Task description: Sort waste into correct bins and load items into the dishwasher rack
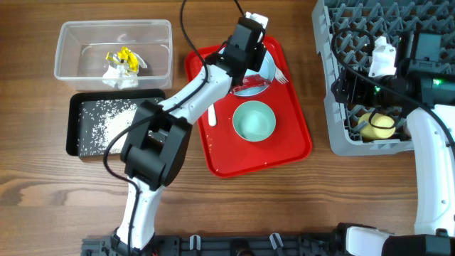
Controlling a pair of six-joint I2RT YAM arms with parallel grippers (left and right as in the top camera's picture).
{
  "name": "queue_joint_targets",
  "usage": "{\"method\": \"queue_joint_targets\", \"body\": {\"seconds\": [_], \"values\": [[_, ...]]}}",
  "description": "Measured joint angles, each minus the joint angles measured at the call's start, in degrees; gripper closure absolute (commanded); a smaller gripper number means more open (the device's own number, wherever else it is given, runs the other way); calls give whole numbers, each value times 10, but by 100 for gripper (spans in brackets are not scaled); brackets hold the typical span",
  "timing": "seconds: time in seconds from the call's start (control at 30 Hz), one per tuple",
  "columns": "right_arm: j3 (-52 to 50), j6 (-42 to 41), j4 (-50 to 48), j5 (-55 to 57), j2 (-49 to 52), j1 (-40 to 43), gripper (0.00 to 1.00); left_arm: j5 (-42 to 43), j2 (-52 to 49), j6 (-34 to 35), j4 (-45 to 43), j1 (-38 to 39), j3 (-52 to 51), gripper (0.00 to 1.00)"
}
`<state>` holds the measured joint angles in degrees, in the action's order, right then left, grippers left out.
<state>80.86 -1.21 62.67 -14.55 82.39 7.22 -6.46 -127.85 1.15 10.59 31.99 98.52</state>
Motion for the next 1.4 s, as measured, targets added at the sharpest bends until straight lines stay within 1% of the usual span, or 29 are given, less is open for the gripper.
{"method": "queue_joint_targets", "body": {"seconds": [0.07, 0.13, 0.27, 0.33, 0.57, 0.77, 0.93, 1.03, 1.23, 1.4], "values": [[0, 0, 1, 0, 0, 0, 14, 1, -16, 4, -10, 0, 0, 43], [0, 0, 1, 0, 0, 0, 14, 4, -27, 7, 10, 0, 0, 36], [0, 0, 3, 0, 0, 0, 14, 4, -29, -5, 90, 3, 0, 27], [0, 1, 3, 0, 0, 0, 14, 4, -29, -16, 124, 5, 0, 24], [0, 1, 5, 0, 0, 0, 14, 7, -23, -39, 144, 5, 14, 23], [0, 2, 9, 0, 0, 0, 14, 30, 17, -60, 207, 5, 38, 25], [0, 3, 10, 0, 0, 0, 13, 34, 15, -65, 259, 5, 41, 31], [0, 5, 10, 0, 0, 0, 14, 34, 6, -64, 282, 5, 41, 30], [0, 5, 10, 0, 0, 0, 14, 40, -15, -70, 290, 5, 41, 30], [0, 5, 10, 0, 0, 0, 14, 73, -15, -99, 291, 4, 41, 30]]}}
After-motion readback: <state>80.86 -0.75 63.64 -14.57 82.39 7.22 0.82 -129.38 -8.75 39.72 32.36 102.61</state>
